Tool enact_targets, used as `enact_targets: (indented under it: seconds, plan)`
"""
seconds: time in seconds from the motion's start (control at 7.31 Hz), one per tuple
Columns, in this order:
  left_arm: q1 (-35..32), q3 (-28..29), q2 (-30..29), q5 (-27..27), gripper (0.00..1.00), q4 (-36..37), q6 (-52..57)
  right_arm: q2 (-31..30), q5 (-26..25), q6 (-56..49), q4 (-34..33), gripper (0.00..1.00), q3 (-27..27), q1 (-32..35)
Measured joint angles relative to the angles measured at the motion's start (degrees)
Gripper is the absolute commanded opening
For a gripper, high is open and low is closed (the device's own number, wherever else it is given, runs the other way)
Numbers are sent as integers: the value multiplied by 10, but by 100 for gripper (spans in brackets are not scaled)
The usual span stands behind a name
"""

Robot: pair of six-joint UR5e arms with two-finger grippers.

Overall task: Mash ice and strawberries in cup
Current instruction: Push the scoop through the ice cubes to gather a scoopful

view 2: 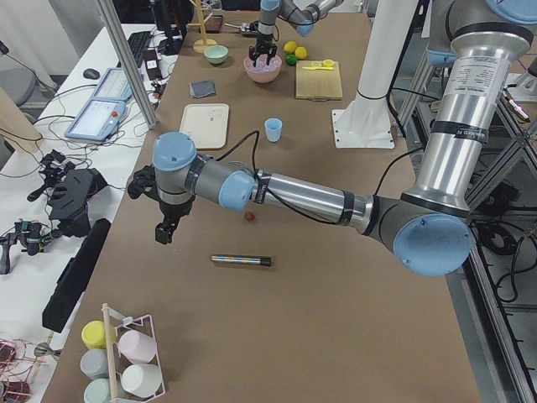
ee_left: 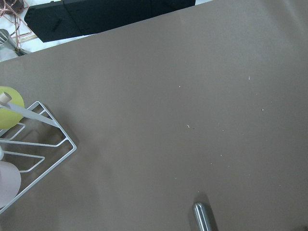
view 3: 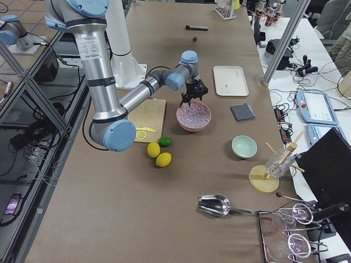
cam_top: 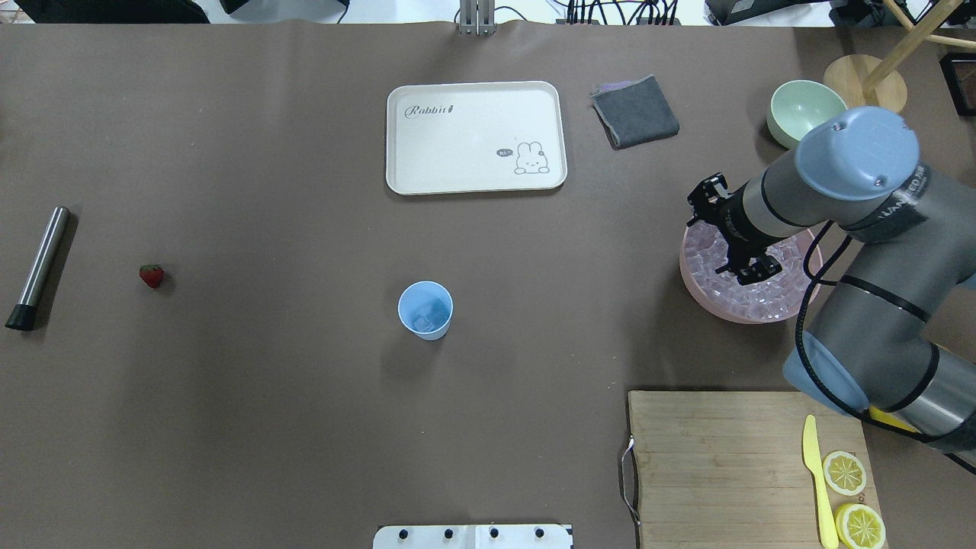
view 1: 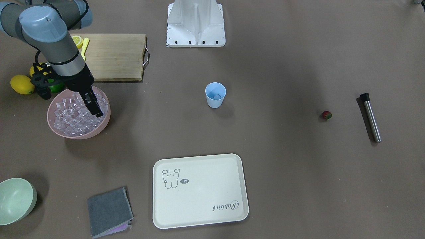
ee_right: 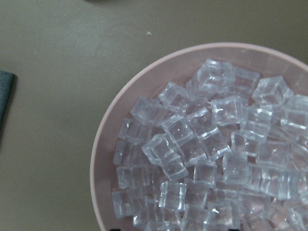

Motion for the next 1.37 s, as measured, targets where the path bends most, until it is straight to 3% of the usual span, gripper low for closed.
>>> enact_targets:
  seconds: [0.27,0.68,0.96,1.37]
  plan:
    - [0,0,-4,10,98,0,0,20,-20,18,-43,72,4,-13]
    - [0,-2,-5,12,98,0,0,18,-51,20,-53,72,5,-16]
    - [0,-4,-4,12,98,-1,0,18,-62,20,-57,57,-2,-28]
    - [0,-6,-5,12,98,0,0,19,-70,23,-70,58,-5,-31]
